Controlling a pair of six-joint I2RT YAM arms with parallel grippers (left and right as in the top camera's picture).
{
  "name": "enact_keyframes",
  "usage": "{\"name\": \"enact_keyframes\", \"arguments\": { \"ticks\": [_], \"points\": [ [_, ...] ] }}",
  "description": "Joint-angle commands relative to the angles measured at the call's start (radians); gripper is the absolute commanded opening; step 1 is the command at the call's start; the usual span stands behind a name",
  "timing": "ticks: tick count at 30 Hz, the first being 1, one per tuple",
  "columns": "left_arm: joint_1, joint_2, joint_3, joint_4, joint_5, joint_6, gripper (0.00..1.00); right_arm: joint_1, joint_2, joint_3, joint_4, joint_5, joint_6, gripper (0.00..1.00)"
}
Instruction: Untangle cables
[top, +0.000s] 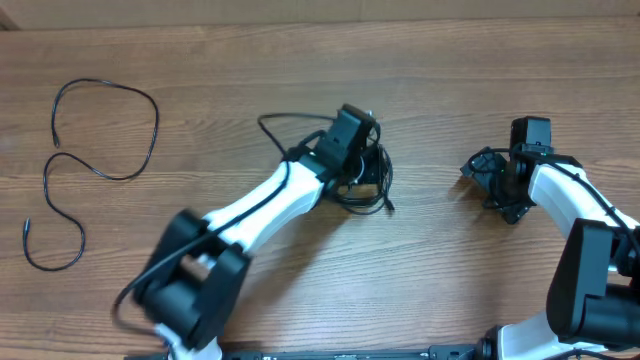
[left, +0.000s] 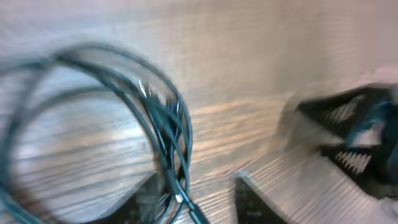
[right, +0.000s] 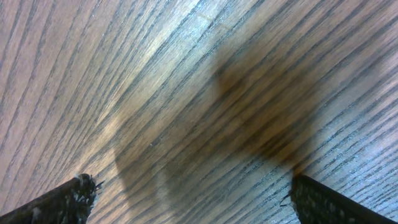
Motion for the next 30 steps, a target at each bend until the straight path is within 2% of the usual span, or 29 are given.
{"name": "enact_keyframes", "arguments": {
  "ticks": [1, 2, 4, 10, 13, 15, 16, 27, 30],
  "points": [
    [0.006, -0.090, 0.027, -0.057, -0.209, 0.071, 0.67, -0.001, -0.019, 0.002, 0.002, 0.002, -0.004, 1.00],
    [0.006, -0.094, 0.027, -0.076, -0.253, 0.070, 0.77, -0.001, -0.019, 0.002, 0.002, 0.002, -0.004, 1.00],
    [0.006, -0.094, 0.027, -0.121, -0.326, 0.070, 0.81, -0.001, -0.019, 0.002, 0.002, 0.002, -0.004, 1.00],
    [0.009, -0.077, 0.018, -0.203, -0.479, 0.070, 0.83, -0.001, -0.019, 0.002, 0.002, 0.002, -0.004, 1.00],
    [0.009, -0.046, 0.018, -0.209, -0.513, 0.070, 0.89, -0.001, -0.019, 0.002, 0.002, 0.002, -0.004, 1.00],
    [0.011, -0.018, 0.018, -0.208, -0.513, 0.070, 0.99, -0.001, -0.019, 0.002, 0.002, 0.002, -0.004, 1.00],
    [0.011, 0.002, 0.018, -0.206, -0.513, 0.070, 1.00, -0.001, -0.019, 0.002, 0.002, 0.002, -0.004, 1.00],
    [0.026, 0.179, 0.018, -0.133, -0.513, 0.070, 1.00, -0.001, -0.019, 0.002, 0.002, 0.002, -0.004, 1.00],
    [0.026, 0.192, 0.018, -0.117, -0.512, 0.070, 0.96, -0.001, -0.019, 0.002, 0.002, 0.002, -0.004, 1.00]
  ]
}}
